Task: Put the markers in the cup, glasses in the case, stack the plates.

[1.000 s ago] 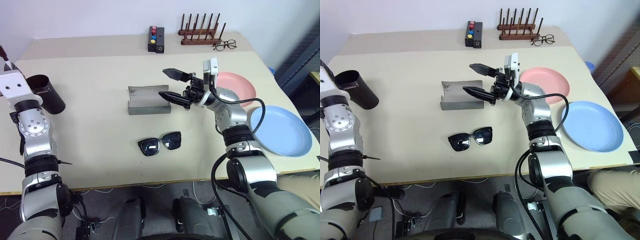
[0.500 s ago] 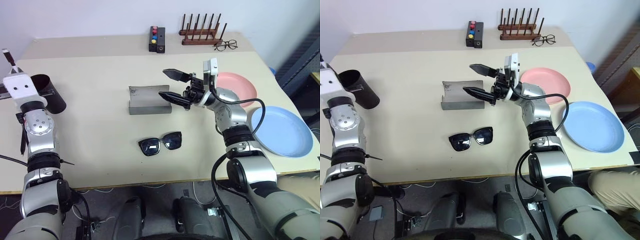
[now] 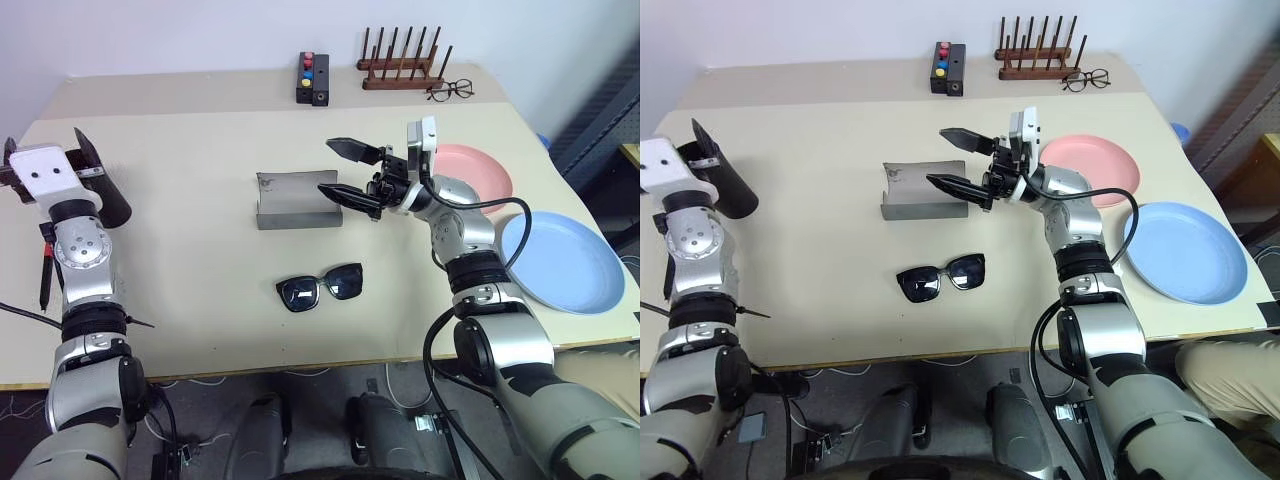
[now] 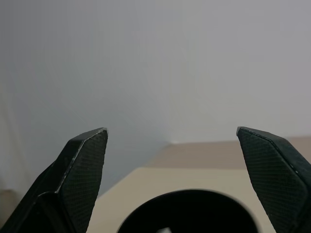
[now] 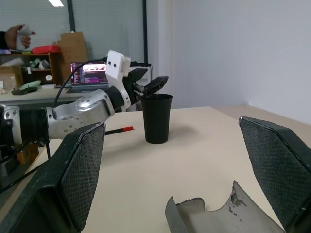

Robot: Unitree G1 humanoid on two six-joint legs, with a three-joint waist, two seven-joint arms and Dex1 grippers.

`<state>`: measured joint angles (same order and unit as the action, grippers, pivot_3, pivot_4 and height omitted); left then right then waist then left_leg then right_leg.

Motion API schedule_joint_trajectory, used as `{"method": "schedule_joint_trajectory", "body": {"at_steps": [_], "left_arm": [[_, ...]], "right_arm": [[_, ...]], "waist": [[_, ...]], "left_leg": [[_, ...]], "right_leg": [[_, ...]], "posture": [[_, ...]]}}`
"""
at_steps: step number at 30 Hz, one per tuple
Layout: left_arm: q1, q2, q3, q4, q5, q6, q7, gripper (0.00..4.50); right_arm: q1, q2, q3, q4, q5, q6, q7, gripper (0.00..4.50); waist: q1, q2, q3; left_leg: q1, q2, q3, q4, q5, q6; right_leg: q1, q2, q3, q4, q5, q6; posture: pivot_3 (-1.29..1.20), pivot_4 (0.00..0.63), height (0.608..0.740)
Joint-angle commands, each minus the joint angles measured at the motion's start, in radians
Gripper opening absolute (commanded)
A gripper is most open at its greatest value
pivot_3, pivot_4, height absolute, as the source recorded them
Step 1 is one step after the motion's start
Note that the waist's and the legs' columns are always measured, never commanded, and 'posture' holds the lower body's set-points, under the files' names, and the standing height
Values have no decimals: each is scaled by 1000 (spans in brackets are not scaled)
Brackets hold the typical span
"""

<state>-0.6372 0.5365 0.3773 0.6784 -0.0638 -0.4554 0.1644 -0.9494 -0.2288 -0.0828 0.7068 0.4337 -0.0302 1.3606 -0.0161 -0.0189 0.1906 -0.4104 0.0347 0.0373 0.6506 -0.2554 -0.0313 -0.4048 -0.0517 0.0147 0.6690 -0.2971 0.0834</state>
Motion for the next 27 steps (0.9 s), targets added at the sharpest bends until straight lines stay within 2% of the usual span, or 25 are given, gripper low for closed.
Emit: {"method": "schedule_joint_trajectory", "body": {"at_steps": [1,6,10,14,20,23,27], "left_arm": [[35,11,61,-175,-99,64,-38,4466],[144,39,212,-426,-341,315,-87,4466],[246,66,349,-507,-477,542,-49,4466],[348,91,415,-566,-511,758,20,4466],[413,82,450,-642,-501,951,124,4466],[410,109,431,-647,-481,1110,174,4466],[401,166,348,-649,-431,1244,145,4466]], "right_arm": [[11,-9,0,-59,4,2,0,4500],[29,-10,12,-77,-3,9,3,4500],[30,-6,20,-70,-9,5,8,4500],[26,2,29,-57,-14,2,14,4500],[29,12,41,-58,-19,1,21,4500],[35,16,45,-64,-19,2,21,4500],[40,17,48,-70,-21,2,21,4500]], "waist": [[-1,0,0],[-7,0,0],[-7,0,0],[-3,0,0],[3,-3,-2],[0,-3,-2],[-4,-3,-2]], "left_leg": [[0,0,0,0,0,0],[0,1,0,0,0,0],[0,1,0,0,0,0],[0,1,0,0,0,0],[0,-1,-2,0,0,0],[0,-1,-2,0,0,0],[0,-1,-2,-1,0,0]], "right_leg": [[0,-1,0,0,0,0],[-1,-1,0,0,0,0],[-1,-1,0,1,0,0],[0,-1,0,1,0,0],[1,-4,-1,1,0,0],[0,-4,-1,1,0,0],[0,-4,-1,0,0,0]], "posture": [[0,150,740],[0,150,740],[0,150,740],[0,150,740],[0,150,740],[0,150,740],[0,150,740]]}}
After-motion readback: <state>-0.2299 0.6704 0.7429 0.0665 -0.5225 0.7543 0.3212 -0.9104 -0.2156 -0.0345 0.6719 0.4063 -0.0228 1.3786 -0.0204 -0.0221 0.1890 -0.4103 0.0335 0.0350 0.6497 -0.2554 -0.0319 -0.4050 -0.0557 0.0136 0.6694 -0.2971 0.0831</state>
